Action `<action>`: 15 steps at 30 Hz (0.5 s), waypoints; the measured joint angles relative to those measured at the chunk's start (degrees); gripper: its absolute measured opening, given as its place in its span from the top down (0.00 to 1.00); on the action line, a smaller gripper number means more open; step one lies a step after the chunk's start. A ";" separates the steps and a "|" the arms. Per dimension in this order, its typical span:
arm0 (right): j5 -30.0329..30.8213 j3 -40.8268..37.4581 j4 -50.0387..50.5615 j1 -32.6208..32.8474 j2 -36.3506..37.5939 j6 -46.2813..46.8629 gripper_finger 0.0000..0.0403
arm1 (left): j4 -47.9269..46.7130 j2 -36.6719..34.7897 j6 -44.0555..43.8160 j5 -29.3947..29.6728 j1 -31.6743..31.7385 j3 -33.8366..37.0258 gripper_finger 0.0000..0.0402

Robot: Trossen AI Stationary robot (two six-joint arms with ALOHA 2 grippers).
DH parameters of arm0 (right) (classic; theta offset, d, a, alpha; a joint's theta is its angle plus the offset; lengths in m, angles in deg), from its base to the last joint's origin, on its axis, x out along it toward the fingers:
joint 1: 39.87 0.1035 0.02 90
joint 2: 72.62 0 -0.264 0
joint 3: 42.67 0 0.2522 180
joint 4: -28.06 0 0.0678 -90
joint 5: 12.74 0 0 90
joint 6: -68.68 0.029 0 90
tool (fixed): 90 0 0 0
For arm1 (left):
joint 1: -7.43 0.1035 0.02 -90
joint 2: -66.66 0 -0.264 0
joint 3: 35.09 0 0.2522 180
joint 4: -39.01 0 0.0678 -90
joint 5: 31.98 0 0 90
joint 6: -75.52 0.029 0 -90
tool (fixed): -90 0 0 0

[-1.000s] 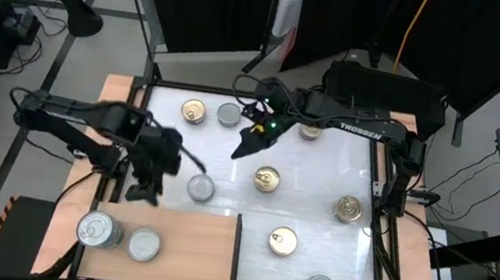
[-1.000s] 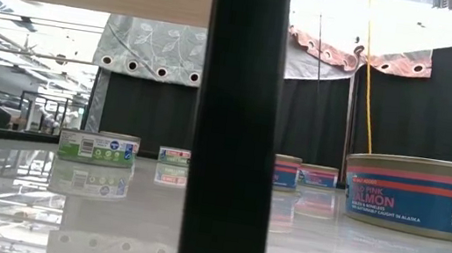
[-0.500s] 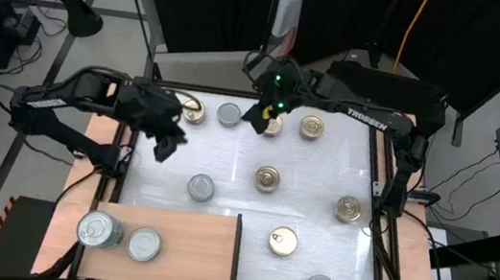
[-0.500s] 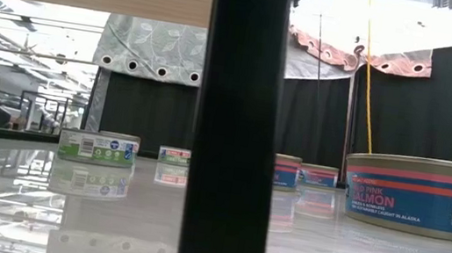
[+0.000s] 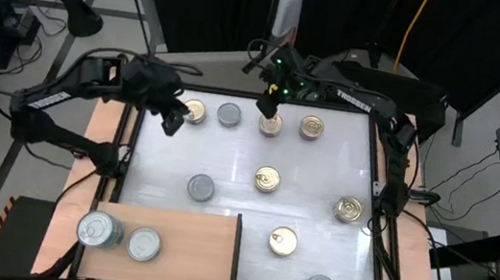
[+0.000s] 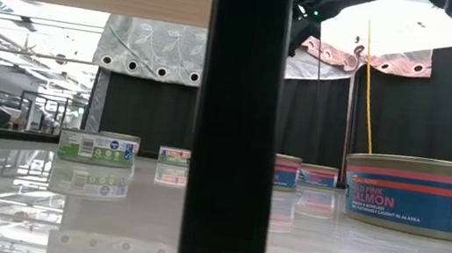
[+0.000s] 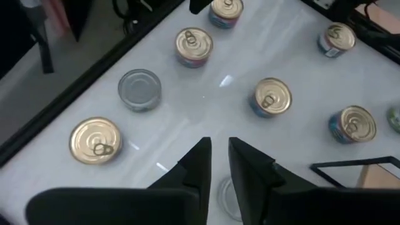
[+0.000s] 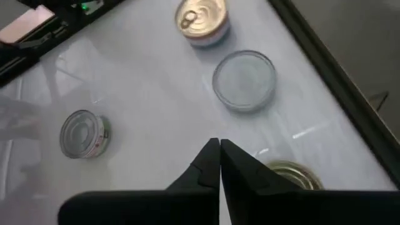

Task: Stack canned seafood by type on shelf
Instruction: Stack the green tuna can on top of the green tuna can on the shelf

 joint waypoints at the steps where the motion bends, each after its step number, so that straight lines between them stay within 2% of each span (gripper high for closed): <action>1: -0.27 0.07 0.31 0.05 -0.16 -0.28 0.99 | 0.57 0.00 0.80 -1.32 0.92 0.52 0.86; 3: -1.61 0.09 3.21 0.42 -0.39 0.21 0.99 | 1.18 0.27 2.46 -4.17 2.70 1.73 0.88; 5: -1.48 -0.04 10.42 1.13 0.59 0.52 1.00 | 1.48 0.72 3.63 -6.98 4.05 2.65 0.91; 10: 5.42 0.18 31.44 6.33 9.75 1.98 1.00 | 1.95 0.96 5.99 -10.48 5.06 5.68 0.96; 12: 7.43 0.16 37.70 9.69 12.83 7.93 1.00 | 2.02 1.00 7.71 -11.60 5.06 7.42 0.98; 15: 7.59 -0.01 43.22 15.71 16.64 21.80 1.00 | 3.82 0.96 8.17 -15.66 5.06 11.13 0.98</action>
